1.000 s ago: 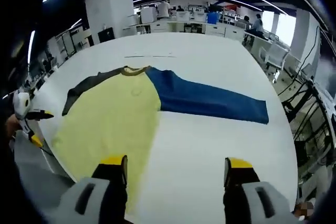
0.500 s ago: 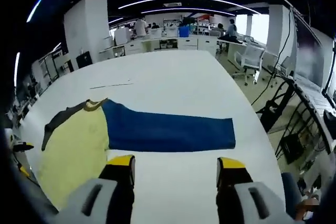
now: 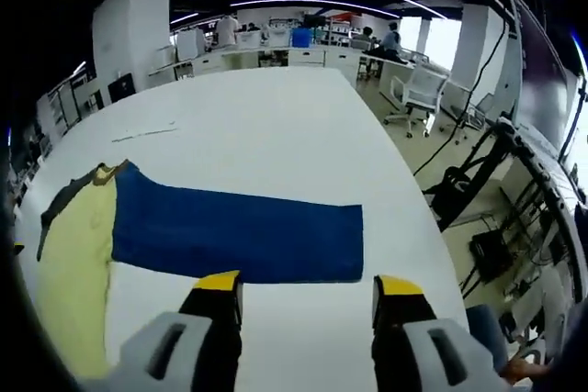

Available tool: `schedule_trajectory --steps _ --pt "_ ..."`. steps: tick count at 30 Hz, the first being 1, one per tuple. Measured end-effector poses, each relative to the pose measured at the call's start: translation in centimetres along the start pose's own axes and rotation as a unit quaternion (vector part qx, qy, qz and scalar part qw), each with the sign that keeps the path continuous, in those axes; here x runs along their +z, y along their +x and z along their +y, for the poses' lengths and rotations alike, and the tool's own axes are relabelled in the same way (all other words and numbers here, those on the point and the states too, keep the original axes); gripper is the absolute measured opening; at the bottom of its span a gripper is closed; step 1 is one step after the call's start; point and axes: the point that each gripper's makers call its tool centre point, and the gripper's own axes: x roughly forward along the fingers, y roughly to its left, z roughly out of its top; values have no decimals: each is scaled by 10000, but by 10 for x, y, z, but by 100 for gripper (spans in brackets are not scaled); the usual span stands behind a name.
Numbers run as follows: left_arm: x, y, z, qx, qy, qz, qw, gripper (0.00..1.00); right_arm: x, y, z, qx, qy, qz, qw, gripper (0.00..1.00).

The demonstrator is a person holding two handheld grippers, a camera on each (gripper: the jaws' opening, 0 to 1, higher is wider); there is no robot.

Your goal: Fold the garment on the visible template until the final outline fits inside the template.

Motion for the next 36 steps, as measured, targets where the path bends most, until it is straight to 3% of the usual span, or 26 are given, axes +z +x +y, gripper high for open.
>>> schedule_trajectory --steps 2,4,7,9,14,26,36 --pt "-2 2 0 13 4 23 10000 99 0 9 -3 66 354 -24 9993 50" --pt "-2 4 0 18 15 38 10000 99 -3 26 -23 -44 312 160 9994 46" --pt "-4 6 0 11 -26 139 9999 99 -2 45 -43 -154 338 169 9992 40" --pt "-2 6 -2 -34 -30 153 9999 99 -3 55 -54 -201 558 184 9981 35" --pt "2 6 1 -2 -29 135 9999 98 -9 71 -74 -357 627 313 9969 24" --pt "-2 0 6 117 -101 153 9998 97 -15 70 -68 -396 789 454 9951 3" --pt "1 -1 3 61 -42 62 10000 97 -36 51 -66 -391 801 751 9932 0"
